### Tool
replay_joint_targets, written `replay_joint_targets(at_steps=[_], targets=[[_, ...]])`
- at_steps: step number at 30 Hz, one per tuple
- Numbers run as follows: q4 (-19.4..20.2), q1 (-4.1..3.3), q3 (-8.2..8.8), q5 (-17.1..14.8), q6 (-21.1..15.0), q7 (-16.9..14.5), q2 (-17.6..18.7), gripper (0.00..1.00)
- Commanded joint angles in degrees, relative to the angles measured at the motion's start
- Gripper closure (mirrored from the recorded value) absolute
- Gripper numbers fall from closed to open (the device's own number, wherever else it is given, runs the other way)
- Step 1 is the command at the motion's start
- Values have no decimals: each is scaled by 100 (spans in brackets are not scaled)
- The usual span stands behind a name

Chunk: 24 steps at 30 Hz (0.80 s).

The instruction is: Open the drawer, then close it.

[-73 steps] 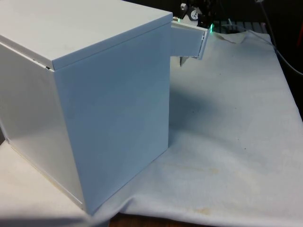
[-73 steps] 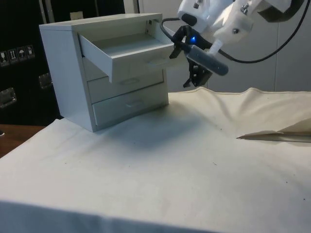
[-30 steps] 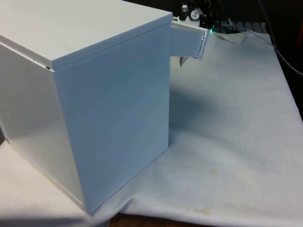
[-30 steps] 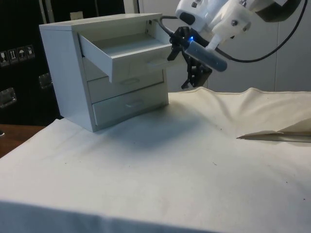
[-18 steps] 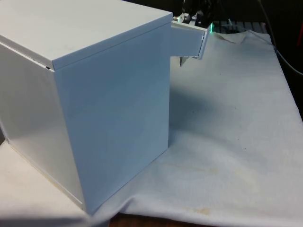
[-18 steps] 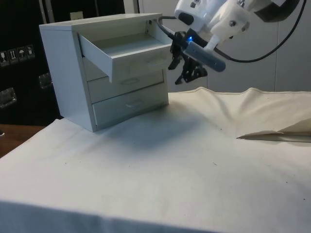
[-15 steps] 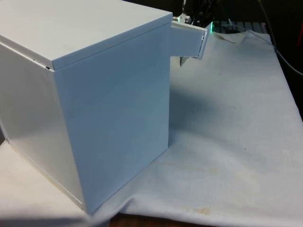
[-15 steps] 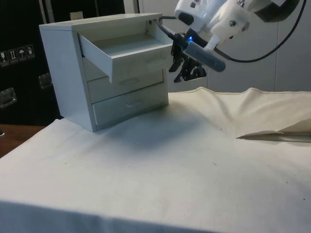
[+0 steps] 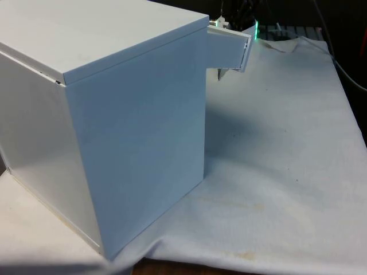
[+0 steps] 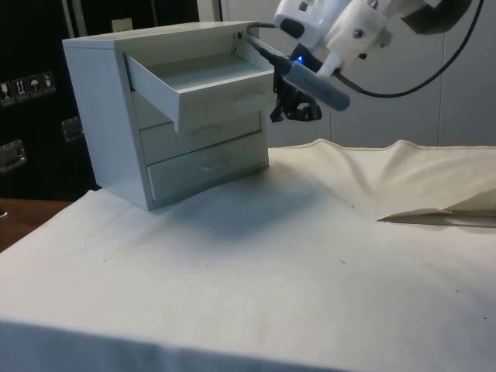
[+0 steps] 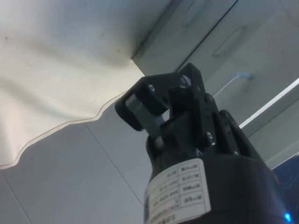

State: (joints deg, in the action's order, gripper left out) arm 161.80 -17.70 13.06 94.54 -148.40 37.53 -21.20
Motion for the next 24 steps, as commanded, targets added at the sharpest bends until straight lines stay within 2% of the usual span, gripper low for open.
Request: replay_joint_targets(at_steps=[1,8,10,11,13,17,18,19,24], targets=[[-80,17,74,23,-97,-80,92,100],[-275,23,304,17,-160,-350,241,100],[-281,0,286,0,-63,-327,223,100],[-304,23,355,6,-178,-424,252,100],[-338,17,424,-29,-201,-550,252,100],[-372,11,481,-69,-218,-699,235,100],[-378,0,453,-11,-143,-602,223,100],[-378,11,493,-80,-218,-733,235,100],[-441,17,556,-155,-229,-940,229,100]])
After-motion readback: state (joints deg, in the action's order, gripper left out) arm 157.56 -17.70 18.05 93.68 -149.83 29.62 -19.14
